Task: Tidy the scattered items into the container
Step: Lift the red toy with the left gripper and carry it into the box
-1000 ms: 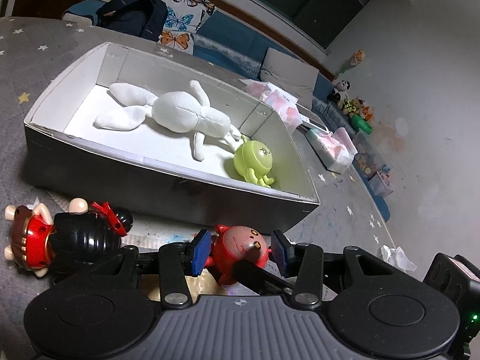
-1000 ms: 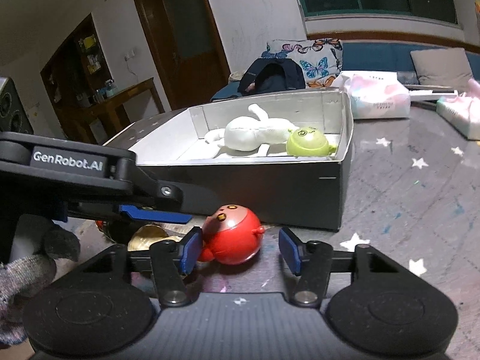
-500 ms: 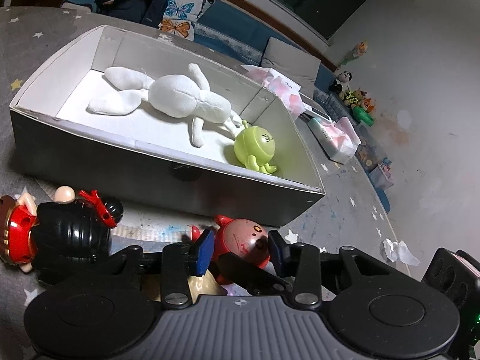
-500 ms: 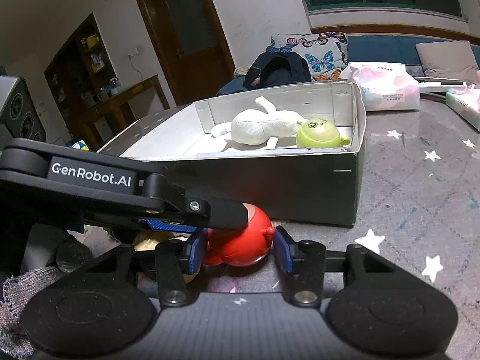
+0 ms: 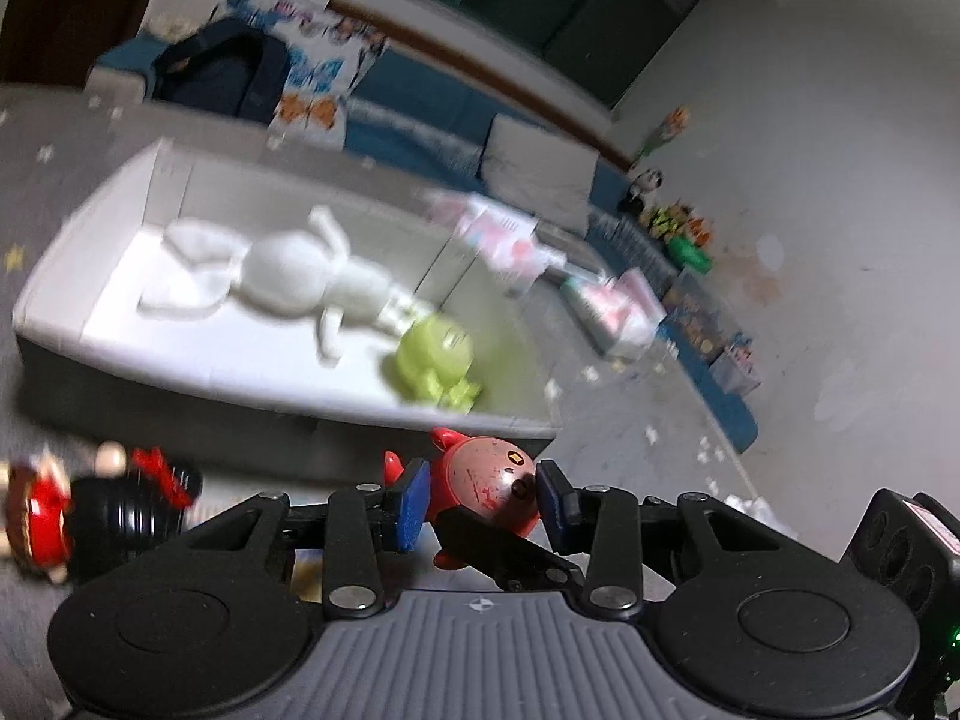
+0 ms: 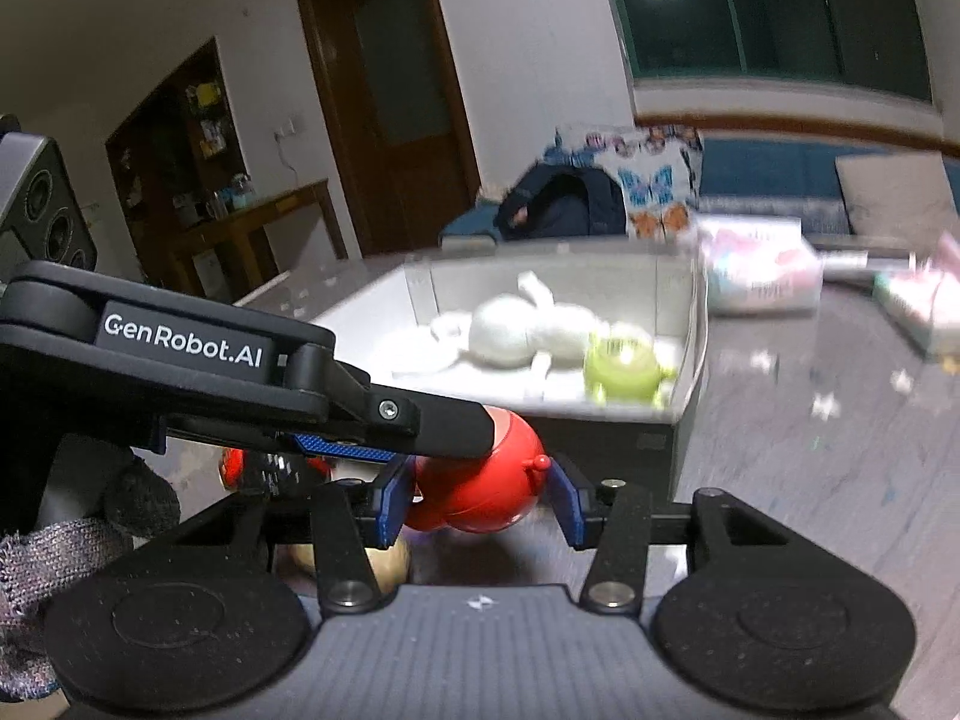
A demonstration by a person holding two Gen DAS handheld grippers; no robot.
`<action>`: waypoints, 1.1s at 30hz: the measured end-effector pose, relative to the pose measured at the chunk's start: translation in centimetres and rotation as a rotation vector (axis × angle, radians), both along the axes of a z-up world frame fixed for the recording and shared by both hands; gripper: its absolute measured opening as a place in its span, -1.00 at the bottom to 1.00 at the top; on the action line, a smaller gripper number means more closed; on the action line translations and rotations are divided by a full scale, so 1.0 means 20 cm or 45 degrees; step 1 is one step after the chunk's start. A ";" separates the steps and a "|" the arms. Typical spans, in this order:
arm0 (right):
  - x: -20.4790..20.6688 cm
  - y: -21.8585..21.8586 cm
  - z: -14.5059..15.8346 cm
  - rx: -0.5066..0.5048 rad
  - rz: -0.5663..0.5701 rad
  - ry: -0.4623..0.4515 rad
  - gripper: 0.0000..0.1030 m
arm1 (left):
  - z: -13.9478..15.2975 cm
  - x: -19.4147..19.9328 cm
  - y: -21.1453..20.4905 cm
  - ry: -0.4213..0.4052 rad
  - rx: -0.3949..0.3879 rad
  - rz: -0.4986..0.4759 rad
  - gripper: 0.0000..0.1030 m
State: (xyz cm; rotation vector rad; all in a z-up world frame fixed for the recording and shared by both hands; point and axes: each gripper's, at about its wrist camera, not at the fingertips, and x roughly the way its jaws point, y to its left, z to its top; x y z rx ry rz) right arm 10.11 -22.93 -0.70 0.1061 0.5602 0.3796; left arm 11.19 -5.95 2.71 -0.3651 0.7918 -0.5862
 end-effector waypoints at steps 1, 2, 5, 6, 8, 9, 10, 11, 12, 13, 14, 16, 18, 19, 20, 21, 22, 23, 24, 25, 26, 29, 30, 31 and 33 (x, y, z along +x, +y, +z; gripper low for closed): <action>0.01 0.00 0.03 -0.003 0.004 -0.018 -0.06 | 0.03 0.00 0.00 -0.023 -0.002 0.003 -0.20; 0.02 0.00 0.06 -0.005 0.009 -0.035 -0.06 | 0.06 0.01 0.00 -0.041 -0.004 0.007 -0.20; 0.09 0.00 0.13 -0.014 0.026 -0.073 -0.06 | 0.12 0.07 0.01 -0.081 -0.015 0.021 -0.20; 0.11 0.00 0.15 -0.022 0.032 -0.084 -0.06 | 0.13 0.09 0.01 -0.088 -0.021 0.026 -0.20; 0.18 0.01 0.17 -0.038 0.049 -0.091 -0.06 | 0.14 0.16 0.03 -0.083 -0.037 0.042 -0.20; 0.22 0.01 0.18 -0.041 0.058 -0.086 -0.06 | 0.14 0.19 0.03 -0.075 -0.042 0.050 -0.20; 0.26 0.02 0.18 -0.044 0.068 -0.077 -0.06 | 0.14 0.23 0.04 -0.067 -0.046 0.060 -0.20; 0.30 0.02 0.19 -0.047 0.077 -0.067 -0.06 | 0.13 0.26 0.04 -0.061 -0.050 0.067 -0.20; 0.34 0.02 0.19 -0.052 0.086 -0.056 -0.06 | 0.13 0.29 0.05 -0.053 -0.055 0.075 -0.20; 0.38 0.03 0.19 -0.058 0.095 -0.045 -0.06 | 0.12 0.32 0.05 -0.042 -0.059 0.084 -0.20; 0.41 0.03 0.18 -0.067 0.106 -0.033 -0.06 | 0.11 0.35 0.06 -0.028 -0.062 0.094 -0.20; 0.49 0.04 0.17 -0.085 0.127 -0.003 -0.06 | 0.08 0.41 0.06 0.004 -0.066 0.110 -0.21; 0.55 0.05 0.14 -0.096 0.147 0.031 -0.06 | 0.04 0.47 0.07 0.034 -0.067 0.129 -0.21; 0.57 0.05 0.13 -0.103 0.157 0.046 -0.06 | 0.02 0.49 0.07 0.049 -0.066 0.138 -0.21; 0.60 0.06 0.11 -0.113 0.168 0.061 -0.06 | 0.01 0.51 0.07 0.062 -0.064 0.143 -0.21; 0.62 0.07 0.10 -0.125 0.177 0.076 -0.06 | -0.01 0.53 0.07 0.073 -0.065 0.148 -0.22; 0.64 0.07 0.08 -0.138 0.186 0.091 -0.06 | -0.03 0.55 0.08 0.086 -0.067 0.153 -0.21; 0.66 0.08 0.07 -0.152 0.195 0.106 -0.06 | -0.05 0.57 0.08 0.103 -0.069 0.158 -0.22; 0.68 0.09 0.06 -0.166 0.205 0.119 -0.06 | -0.07 0.59 0.08 0.117 -0.074 0.164 -0.22; 0.69 0.10 0.05 -0.179 0.214 0.131 -0.06 | -0.08 0.60 0.09 0.133 -0.081 0.170 -0.22; 0.71 0.10 0.04 -0.191 0.223 0.142 -0.06 | -0.10 0.62 0.09 0.150 -0.089 0.176 -0.22; 0.75 0.12 0.02 -0.222 0.251 0.178 -0.06 | -0.14 0.65 0.10 0.183 -0.105 0.188 -0.22; 0.77 0.13 0.02 -0.237 0.261 0.187 -0.06 | -0.15 0.66 0.11 0.192 -0.110 0.191 -0.24; 0.77 0.14 0.02 -0.257 0.268 0.193 -0.06 | -0.16 0.67 0.10 0.199 -0.114 0.193 -0.24; 0.79 0.15 0.01 -0.305 0.284 0.197 -0.06 | -0.17 0.68 0.10 0.215 -0.121 0.199 -0.26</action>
